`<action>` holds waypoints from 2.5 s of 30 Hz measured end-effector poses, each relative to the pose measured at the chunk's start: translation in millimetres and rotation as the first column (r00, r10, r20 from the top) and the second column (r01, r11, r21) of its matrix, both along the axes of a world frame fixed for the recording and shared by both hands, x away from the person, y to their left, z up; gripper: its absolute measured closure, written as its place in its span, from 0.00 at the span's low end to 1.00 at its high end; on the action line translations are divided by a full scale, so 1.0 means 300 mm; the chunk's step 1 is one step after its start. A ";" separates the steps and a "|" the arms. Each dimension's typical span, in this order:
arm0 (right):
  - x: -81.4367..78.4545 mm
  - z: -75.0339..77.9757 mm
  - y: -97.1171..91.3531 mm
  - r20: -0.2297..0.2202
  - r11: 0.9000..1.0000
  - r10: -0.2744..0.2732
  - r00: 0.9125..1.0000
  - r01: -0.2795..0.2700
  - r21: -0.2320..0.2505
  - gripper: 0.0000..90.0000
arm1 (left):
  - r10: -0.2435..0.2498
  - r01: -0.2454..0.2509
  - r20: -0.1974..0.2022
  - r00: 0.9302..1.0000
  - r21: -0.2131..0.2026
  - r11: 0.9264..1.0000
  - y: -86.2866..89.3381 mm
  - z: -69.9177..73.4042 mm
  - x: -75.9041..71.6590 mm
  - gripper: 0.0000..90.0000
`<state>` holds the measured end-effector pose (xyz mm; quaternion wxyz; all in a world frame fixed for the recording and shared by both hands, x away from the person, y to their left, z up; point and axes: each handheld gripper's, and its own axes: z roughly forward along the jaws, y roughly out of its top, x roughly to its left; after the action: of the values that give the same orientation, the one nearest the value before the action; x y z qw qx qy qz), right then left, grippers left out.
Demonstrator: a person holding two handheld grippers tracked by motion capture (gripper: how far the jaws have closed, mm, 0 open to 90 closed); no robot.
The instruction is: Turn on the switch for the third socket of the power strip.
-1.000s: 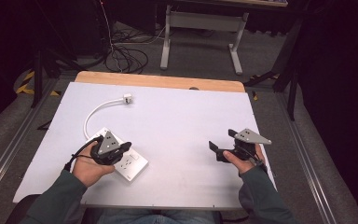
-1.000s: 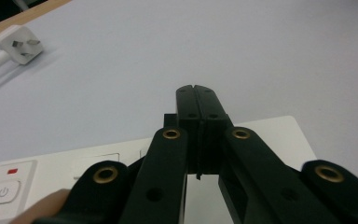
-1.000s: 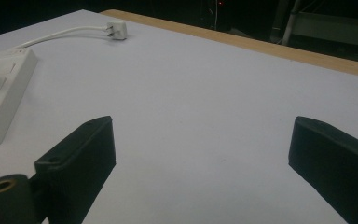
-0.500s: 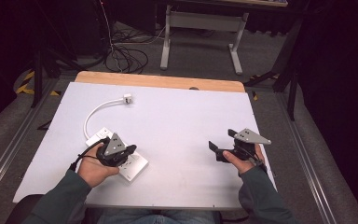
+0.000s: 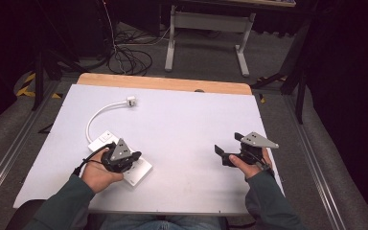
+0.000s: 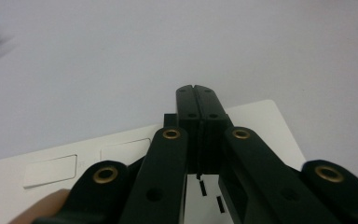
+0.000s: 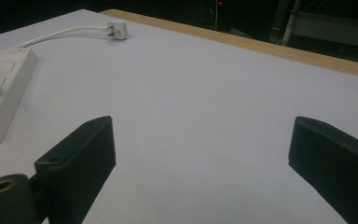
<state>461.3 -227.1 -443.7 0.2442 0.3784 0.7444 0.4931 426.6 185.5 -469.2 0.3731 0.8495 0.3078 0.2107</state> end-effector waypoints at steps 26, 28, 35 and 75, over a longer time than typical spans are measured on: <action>-0.002 0.001 -0.001 -0.001 1.000 -0.003 1.000 0.003 -0.002 0.09 | 0.007 -0.007 -0.011 1.000 0.022 1.000 0.002 -0.013 0.000 1.00; -0.002 0.000 -0.001 -0.003 1.000 -0.002 1.000 0.002 0.000 0.09 | 0.015 -0.015 -0.008 1.000 0.024 1.000 -0.001 -0.013 -0.003 1.00; -0.004 0.002 -0.004 0.002 1.000 -0.003 1.000 0.003 -0.001 0.09 | 0.069 -0.068 -0.017 0.997 0.034 0.997 0.015 -0.017 0.001 1.00; -0.004 0.000 0.001 -0.005 1.000 0.005 1.000 -0.005 -0.001 0.09 | 0.080 -0.080 -0.003 0.997 -0.040 0.996 0.034 0.003 0.005 1.00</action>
<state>460.0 -226.8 -443.7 0.2413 0.3779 0.7460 0.4924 428.2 195.8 -468.5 0.3811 0.8291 0.3458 0.2185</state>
